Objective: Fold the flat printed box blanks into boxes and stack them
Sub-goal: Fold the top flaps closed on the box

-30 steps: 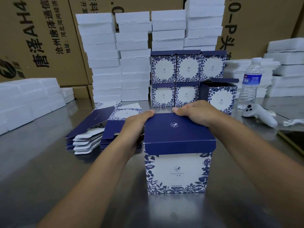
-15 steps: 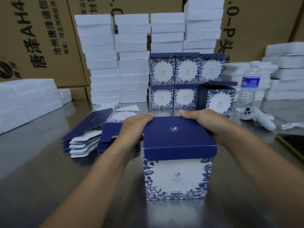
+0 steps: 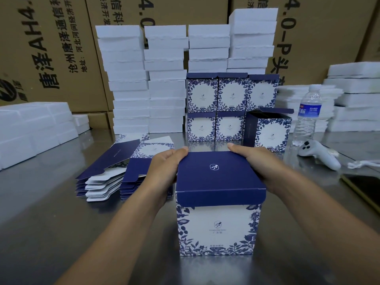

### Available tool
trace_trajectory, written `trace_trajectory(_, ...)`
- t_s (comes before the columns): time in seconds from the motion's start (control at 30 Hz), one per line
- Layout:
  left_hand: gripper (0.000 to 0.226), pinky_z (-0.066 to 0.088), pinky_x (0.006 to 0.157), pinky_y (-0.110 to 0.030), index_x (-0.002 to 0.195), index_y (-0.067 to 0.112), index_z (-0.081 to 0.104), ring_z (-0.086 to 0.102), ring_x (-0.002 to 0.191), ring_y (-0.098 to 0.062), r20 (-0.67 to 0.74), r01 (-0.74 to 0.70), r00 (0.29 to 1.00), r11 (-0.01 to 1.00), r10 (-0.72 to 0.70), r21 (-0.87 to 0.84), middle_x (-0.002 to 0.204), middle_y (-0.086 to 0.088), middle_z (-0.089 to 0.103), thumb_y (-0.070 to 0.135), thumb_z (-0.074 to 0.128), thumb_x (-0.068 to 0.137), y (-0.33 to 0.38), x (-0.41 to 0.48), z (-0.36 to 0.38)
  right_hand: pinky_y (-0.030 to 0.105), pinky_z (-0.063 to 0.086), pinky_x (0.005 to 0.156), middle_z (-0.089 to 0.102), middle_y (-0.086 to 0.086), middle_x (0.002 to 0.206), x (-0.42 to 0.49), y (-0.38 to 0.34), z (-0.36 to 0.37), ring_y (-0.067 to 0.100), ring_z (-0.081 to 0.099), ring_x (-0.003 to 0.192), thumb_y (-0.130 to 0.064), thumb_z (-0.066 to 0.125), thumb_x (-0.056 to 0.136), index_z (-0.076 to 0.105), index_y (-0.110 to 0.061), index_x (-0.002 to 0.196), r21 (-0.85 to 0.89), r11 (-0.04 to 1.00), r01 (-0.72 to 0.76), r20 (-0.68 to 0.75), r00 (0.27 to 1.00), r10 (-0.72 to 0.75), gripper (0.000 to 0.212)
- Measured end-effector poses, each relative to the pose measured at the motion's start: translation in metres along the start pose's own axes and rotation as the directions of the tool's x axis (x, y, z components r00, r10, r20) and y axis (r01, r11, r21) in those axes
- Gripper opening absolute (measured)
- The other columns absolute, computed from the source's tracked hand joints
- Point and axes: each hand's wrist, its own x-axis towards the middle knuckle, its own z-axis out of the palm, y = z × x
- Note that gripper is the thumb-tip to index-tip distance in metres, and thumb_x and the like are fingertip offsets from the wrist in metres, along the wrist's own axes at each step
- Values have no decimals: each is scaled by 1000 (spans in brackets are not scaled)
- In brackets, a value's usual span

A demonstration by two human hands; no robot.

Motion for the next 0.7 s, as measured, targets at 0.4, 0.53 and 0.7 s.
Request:
trace_trajectory(0.4, 21, 45, 61, -27, 88, 10, 64, 57, 74, -24, 11, 50, 999, 999, -50, 2, 82, -12, 64, 31, 61, 91, 4, -2, -1, 25, 51, 78, 74, -3, 87, -13, 4, -10, 12, 65, 85, -25, 66, 87, 73, -16, 85, -102, 939, 330, -70, 939, -338, 12)
trace_trajectory(0.53, 23, 49, 69, -27, 83, 8, 65, 62, 74, -15, -150, -226, 955, 956, 255, 187, 82, -2, 70, 31, 67, 86, 8, -5, -2, 8, 46, 78, 74, -12, 89, -49, -1, -17, 1, 66, 90, -34, 69, 78, 75, -25, 85, -154, 764, 627, 65, 778, -625, 13)
trace_trajectory(0.7, 26, 40, 68, -4, 74, 26, 67, 60, 79, 4, 173, -625, 775, 695, 608, 354, 79, 17, 67, 50, 64, 83, 22, -46, -12, 12, 43, 83, 69, -18, 90, -71, 15, -11, -2, 62, 93, -47, 73, 68, 74, -34, 83, -476, 444, 759, 280, 609, -742, 19)
